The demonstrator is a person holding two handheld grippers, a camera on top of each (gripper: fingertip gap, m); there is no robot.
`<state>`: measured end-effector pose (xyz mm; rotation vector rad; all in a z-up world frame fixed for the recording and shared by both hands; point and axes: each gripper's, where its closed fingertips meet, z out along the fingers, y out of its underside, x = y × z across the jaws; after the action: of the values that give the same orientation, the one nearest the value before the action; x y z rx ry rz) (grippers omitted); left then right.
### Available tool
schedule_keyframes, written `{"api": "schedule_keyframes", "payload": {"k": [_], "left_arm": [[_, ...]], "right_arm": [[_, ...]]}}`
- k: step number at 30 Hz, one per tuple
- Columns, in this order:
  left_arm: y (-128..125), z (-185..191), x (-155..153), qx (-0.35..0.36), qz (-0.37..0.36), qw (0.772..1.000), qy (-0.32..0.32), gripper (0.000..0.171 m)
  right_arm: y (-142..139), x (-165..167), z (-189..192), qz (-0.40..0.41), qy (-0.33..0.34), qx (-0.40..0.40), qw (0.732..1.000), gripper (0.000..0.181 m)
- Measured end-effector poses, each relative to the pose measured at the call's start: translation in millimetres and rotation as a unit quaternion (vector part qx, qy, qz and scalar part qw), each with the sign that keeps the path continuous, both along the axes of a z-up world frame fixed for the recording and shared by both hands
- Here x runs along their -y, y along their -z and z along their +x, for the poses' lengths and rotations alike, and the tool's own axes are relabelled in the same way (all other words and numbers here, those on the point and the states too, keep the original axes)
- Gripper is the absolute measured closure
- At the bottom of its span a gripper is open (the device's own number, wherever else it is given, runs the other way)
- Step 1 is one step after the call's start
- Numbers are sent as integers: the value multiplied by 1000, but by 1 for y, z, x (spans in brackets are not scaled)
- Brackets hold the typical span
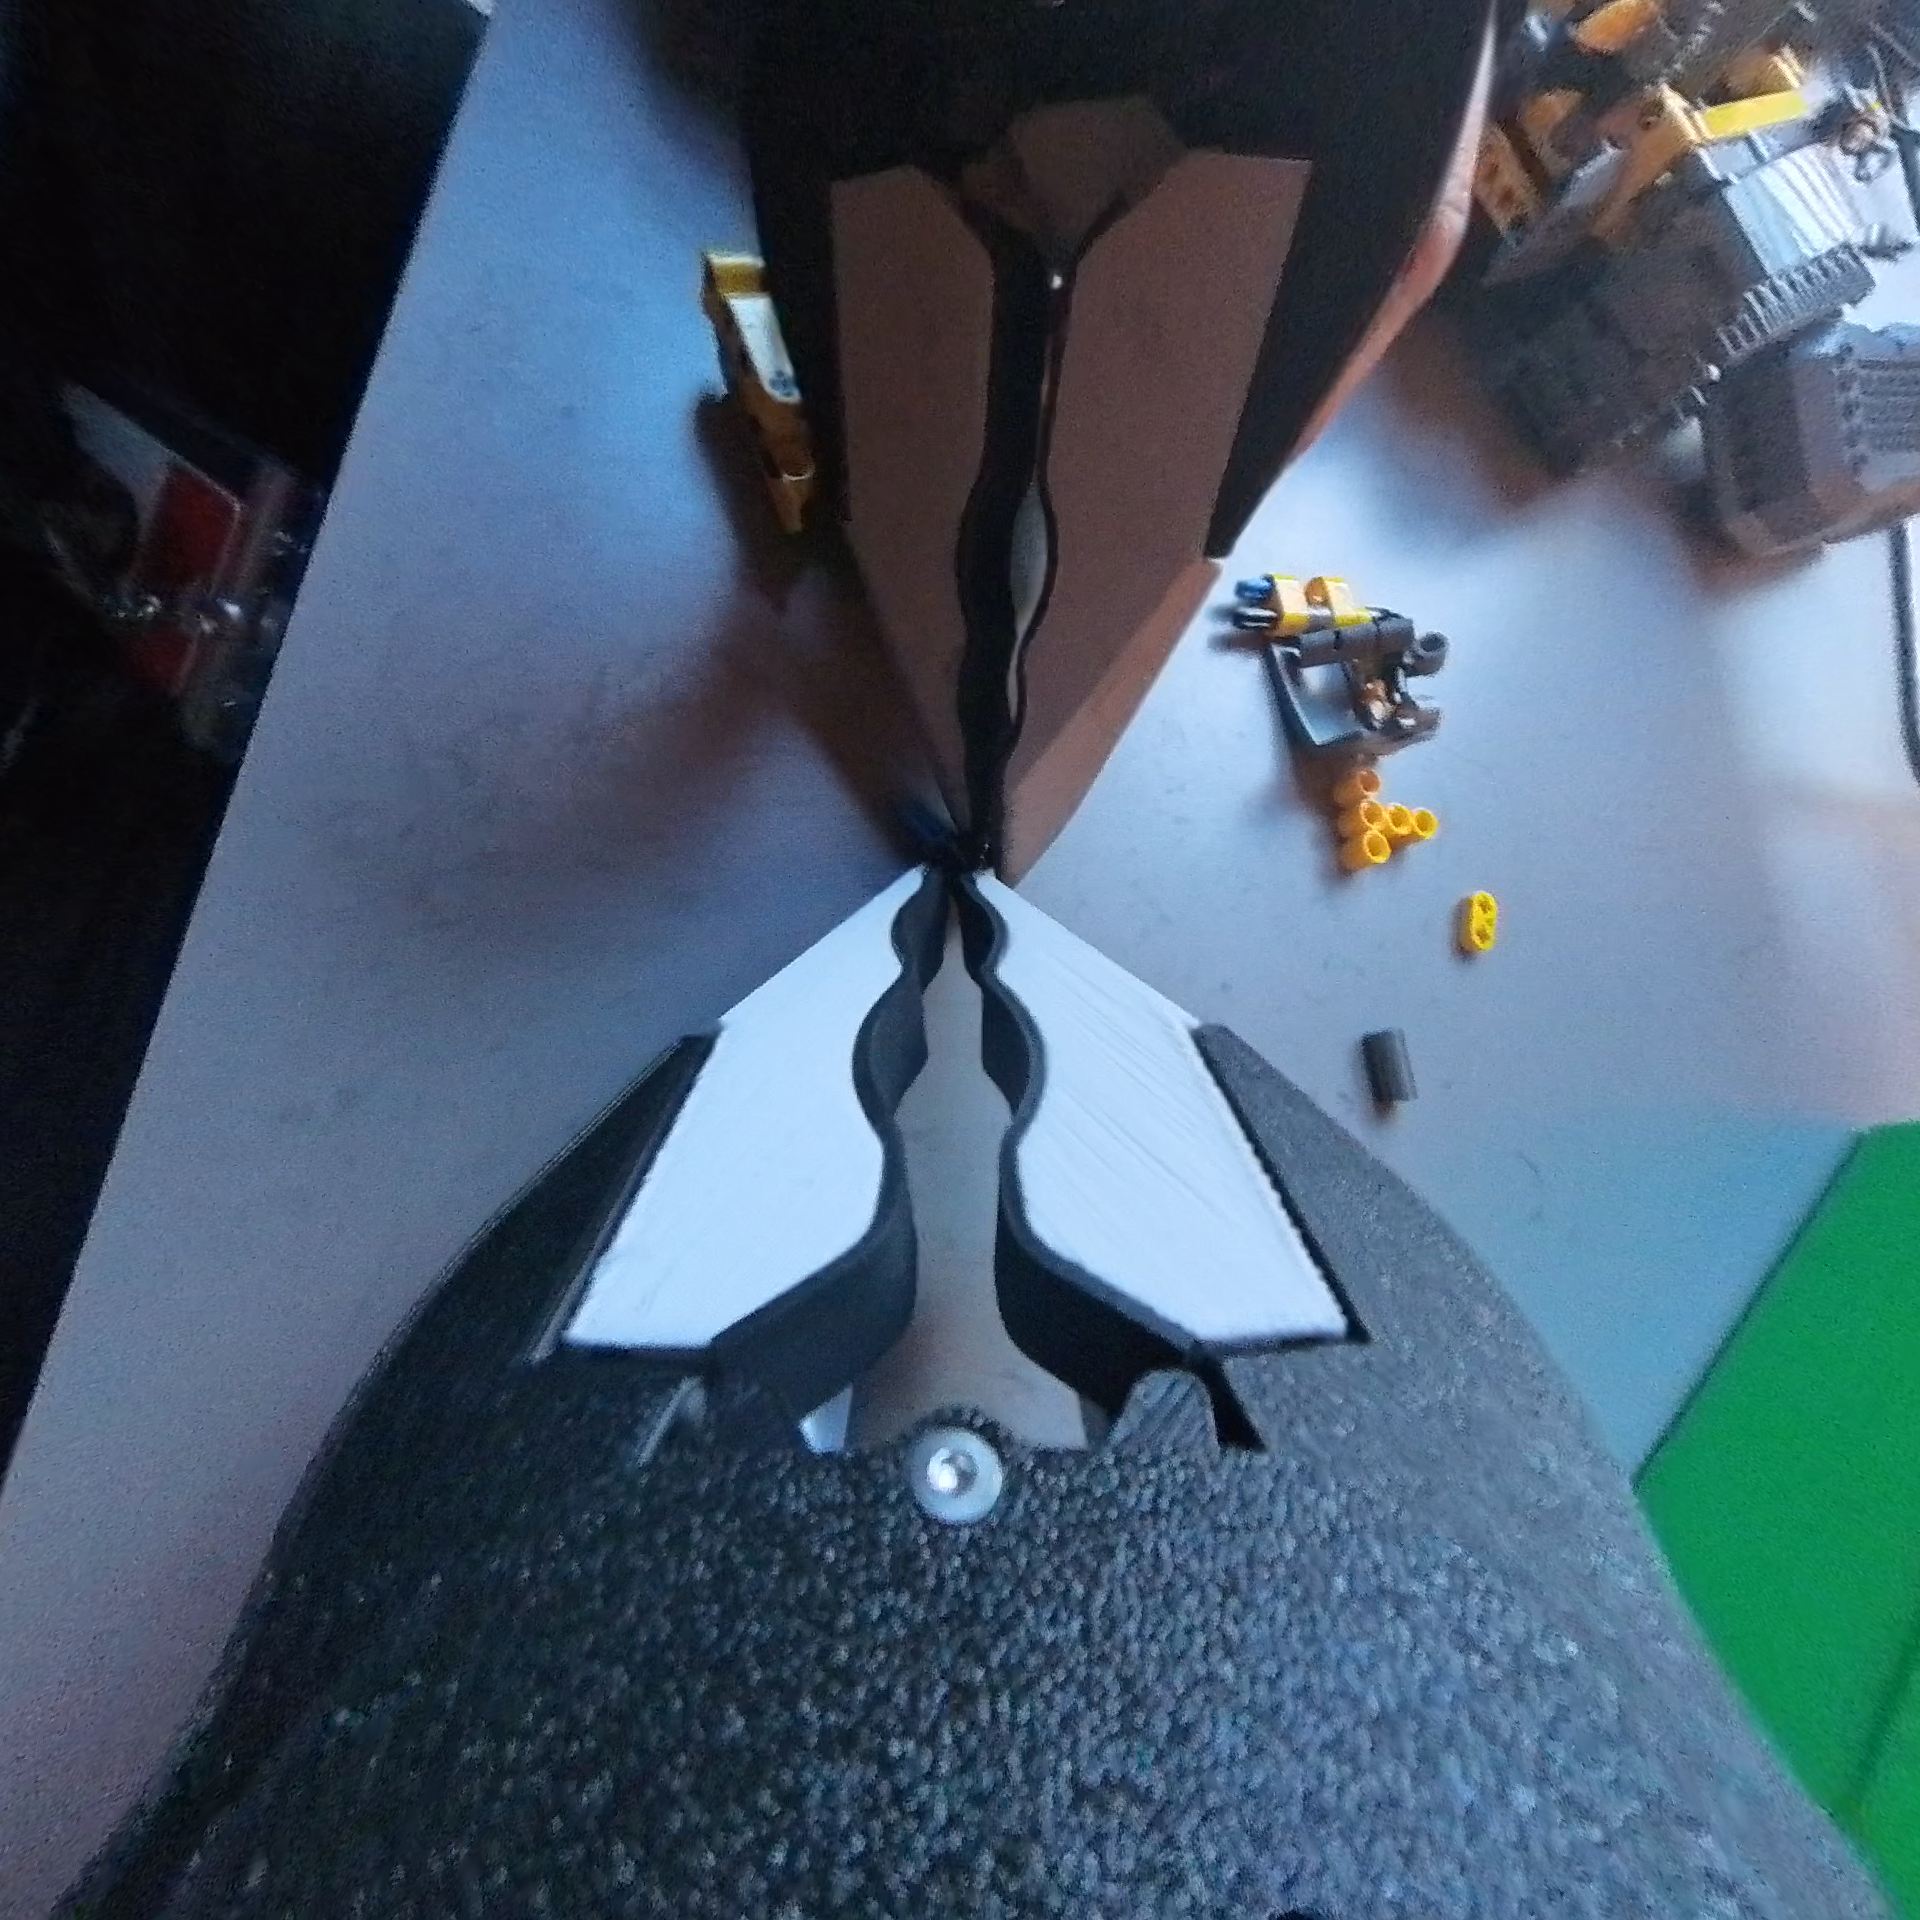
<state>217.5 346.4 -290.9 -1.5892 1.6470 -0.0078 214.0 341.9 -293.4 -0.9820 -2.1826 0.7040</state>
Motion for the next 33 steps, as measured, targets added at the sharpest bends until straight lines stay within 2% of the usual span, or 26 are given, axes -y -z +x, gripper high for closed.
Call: {"api": "schedule_keyframes", "payload": {"k": [2,4,7,9,12,14,17,19,22,24,33], "left_arm": [[-1,-2,-8,20,-18,999,-36,171],[-11,-5,-20,41,12,997,-65,171],[-38,-8,-32,98,58,988,-100,171],[-57,-10,-36,128,93,981,-112,171],[-76,-13,-36,150,139,972,-116,171],[-85,-15,-36,155,165,967,-120,171],[-91,-18,-35,141,194,963,-122,171],[-93,-18,-35,129,211,961,-121,171],[-95,-17,-34,118,229,959,-122,171],[-95,-19,-36,111,238,956,-131,171],[-92,-21,-39,89,254,953,-139,171]], "right_arm": [[-2,-9,-2,-12,44,4,999,181],[-12,-24,-3,-36,116,-22,992,179],[-33,-43,3,-111,227,-75,965,179],[-46,-46,7,-197,268,-98,938,166],[-64,-36,4,-351,265,-120,890,155],[-74,-29,1,-428,249,-129,859,161],[-89,-24,-6,-516,226,-143,814,164],[-96,-23,-10,-546,215,-148,796,163],[-98,-23,-17,-557,217,-148,788,165],[-96,-22,-21,-555,218,-145,789,178],[-95,-25,-25,-586,210,-145,769,180]]}}
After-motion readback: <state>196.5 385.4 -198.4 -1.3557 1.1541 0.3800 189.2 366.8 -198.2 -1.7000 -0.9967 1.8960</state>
